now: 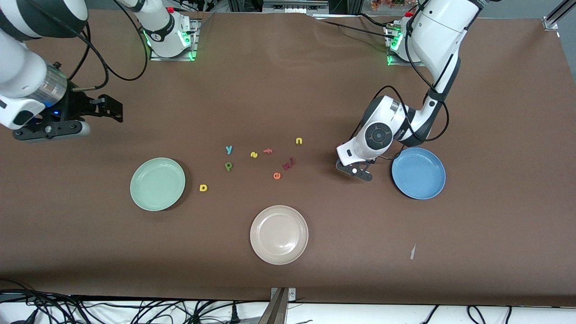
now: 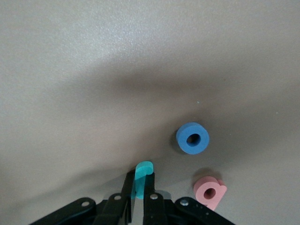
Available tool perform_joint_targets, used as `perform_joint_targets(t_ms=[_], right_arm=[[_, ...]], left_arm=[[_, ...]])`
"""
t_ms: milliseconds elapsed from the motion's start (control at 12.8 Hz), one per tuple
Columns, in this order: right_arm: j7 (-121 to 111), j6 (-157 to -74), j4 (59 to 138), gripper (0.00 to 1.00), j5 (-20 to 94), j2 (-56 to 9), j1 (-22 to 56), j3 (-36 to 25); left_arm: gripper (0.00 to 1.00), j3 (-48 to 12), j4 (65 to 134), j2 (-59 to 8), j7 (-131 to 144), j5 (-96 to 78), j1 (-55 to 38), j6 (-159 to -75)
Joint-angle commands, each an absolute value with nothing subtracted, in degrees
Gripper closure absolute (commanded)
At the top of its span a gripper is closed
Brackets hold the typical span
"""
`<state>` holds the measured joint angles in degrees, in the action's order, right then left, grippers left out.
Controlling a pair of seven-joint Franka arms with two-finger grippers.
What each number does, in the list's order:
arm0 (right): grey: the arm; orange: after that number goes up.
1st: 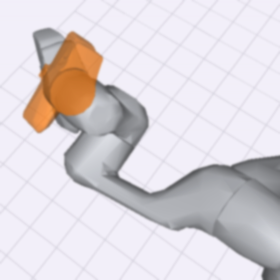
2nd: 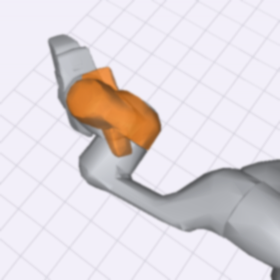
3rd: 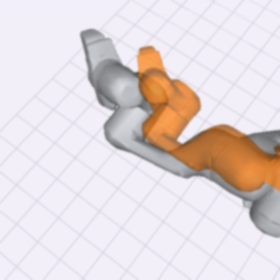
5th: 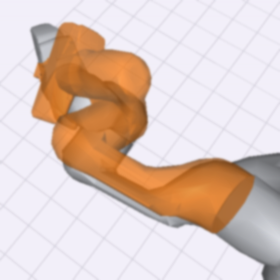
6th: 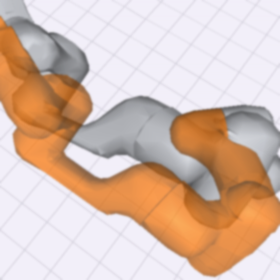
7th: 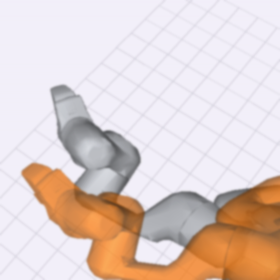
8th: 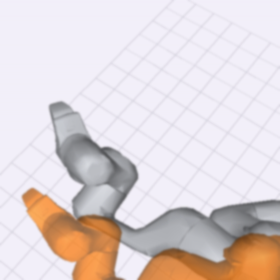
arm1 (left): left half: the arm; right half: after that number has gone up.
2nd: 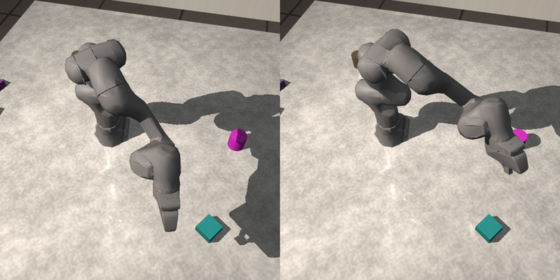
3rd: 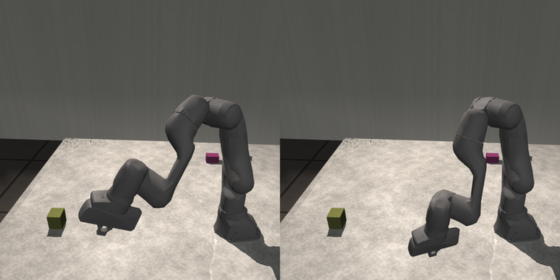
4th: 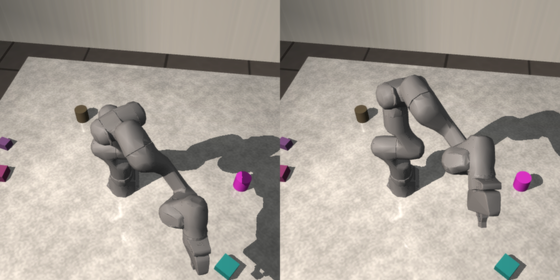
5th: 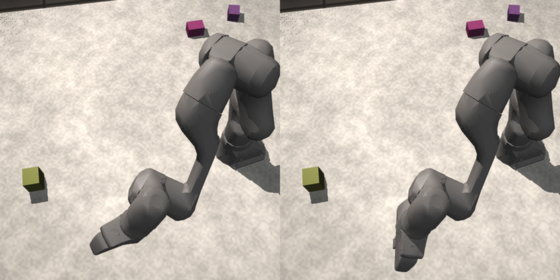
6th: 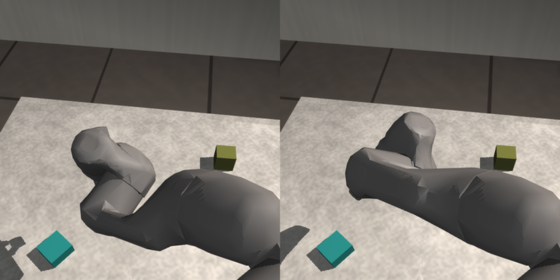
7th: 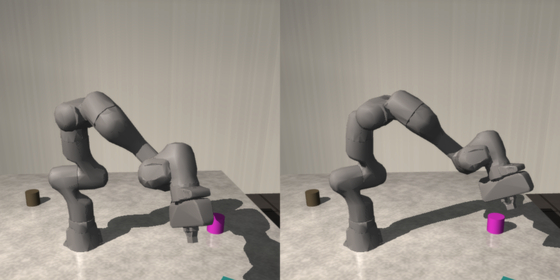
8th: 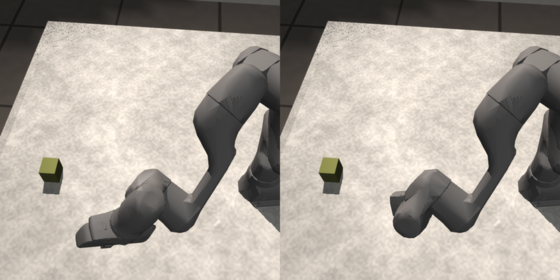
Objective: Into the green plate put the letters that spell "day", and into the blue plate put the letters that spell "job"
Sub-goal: 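Drop the teal r on the blue plate while the right gripper reaches letters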
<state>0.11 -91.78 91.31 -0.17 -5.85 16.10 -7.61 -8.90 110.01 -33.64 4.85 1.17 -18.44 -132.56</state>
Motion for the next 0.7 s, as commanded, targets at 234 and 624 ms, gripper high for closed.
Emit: perform_joint_targets(t_ms=[234,624], right_arm=[[1.5,-97.6,82.5,0.01,4.4,-19.0,18.3,-7.7],[4.4,-105.1,66.9,0.01,4.8,-38.7,20.2,-7.8]], left_arm=[[1.00,-8.3,107.2,-28.3,-6.4,4.7,-14.3,-119.7],[1.00,-8.5,103.0,-28.5,-32.8,4.7,-3.4,-115.7]])
